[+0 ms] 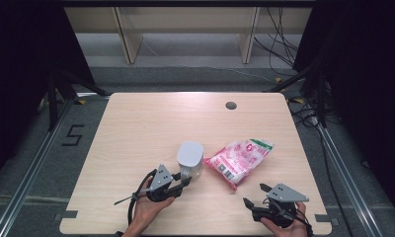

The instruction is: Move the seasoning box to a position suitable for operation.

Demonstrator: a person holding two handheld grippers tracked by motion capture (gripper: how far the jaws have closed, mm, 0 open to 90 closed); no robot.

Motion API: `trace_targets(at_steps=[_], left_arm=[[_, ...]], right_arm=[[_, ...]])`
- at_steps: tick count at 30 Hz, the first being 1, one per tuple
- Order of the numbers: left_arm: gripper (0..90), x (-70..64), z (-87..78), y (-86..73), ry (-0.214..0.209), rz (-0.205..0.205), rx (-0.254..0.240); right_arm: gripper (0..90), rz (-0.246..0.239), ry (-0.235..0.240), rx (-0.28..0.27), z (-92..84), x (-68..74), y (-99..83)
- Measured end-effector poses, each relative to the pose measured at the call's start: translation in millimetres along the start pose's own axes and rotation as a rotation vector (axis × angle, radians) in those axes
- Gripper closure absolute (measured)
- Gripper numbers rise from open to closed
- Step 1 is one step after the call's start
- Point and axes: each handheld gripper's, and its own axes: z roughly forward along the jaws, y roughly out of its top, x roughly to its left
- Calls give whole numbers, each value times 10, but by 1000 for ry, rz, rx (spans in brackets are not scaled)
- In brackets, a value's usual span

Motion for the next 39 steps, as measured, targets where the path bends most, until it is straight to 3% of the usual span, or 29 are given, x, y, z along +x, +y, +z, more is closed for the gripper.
trace_targets(at_steps=[12,14,15,16,17,18,20,21,22,23,24,26,27,28,29,30,31,34,36,38,39], left_arm=[[680,278,-98,-48,164,-12,-12],[679,329,-88,-47,199,13,-18],[679,347,-79,-54,198,-8,-23],[679,381,-77,-49,206,18,-20],[679,378,-61,-53,216,-2,-27],[680,403,-55,-47,220,25,-24],[684,394,-29,-51,249,-9,-28],[684,428,-11,-48,253,13,-37],[687,417,-8,-52,288,-16,-26],[691,431,7,-51,304,-19,-27],[694,470,20,-50,301,-3,-34],[699,502,20,-50,314,-41,-32],[700,531,29,-43,309,-15,-35],[702,536,38,-45,310,-18,-38],[703,520,44,-47,324,-40,-36],[704,542,53,-48,311,-20,-44],[704,554,76,-56,299,-26,-64],[705,571,98,-40,290,-6,-58],[705,562,119,-42,284,-15,-68],[706,577,147,-39,259,-2,-80],[707,576,146,-22,258,15,-62]], right_arm=[[249,-3,-1,0,-1,-3,0],[249,4,2,1,0,4,0],[249,2,1,-1,0,4,0],[249,2,1,-1,0,4,0],[249,10,-4,4,-4,8,0],[249,2,3,9,-3,-11,2],[249,2,-13,8,-13,-6,1],[249,2,-13,8,-13,-6,1],[250,9,-13,6,-10,-2,1],[249,9,-13,5,-10,-1,1],[249,6,-15,7,-15,-3,2],[250,28,-16,8,-23,12,-1],[249,4,-13,-10,-7,-16,-2],[249,35,-17,5,-17,5,-3],[249,36,-7,0,-10,0,-5],[249,31,-11,1,-11,-3,-5],[249,26,-2,-3,-6,-5,-1],[248,10,-2,6,-9,-4,3],[249,10,-1,4,-9,-8,3],[248,8,6,-2,0,-16,3],[248,6,6,-2,0,-20,3]])
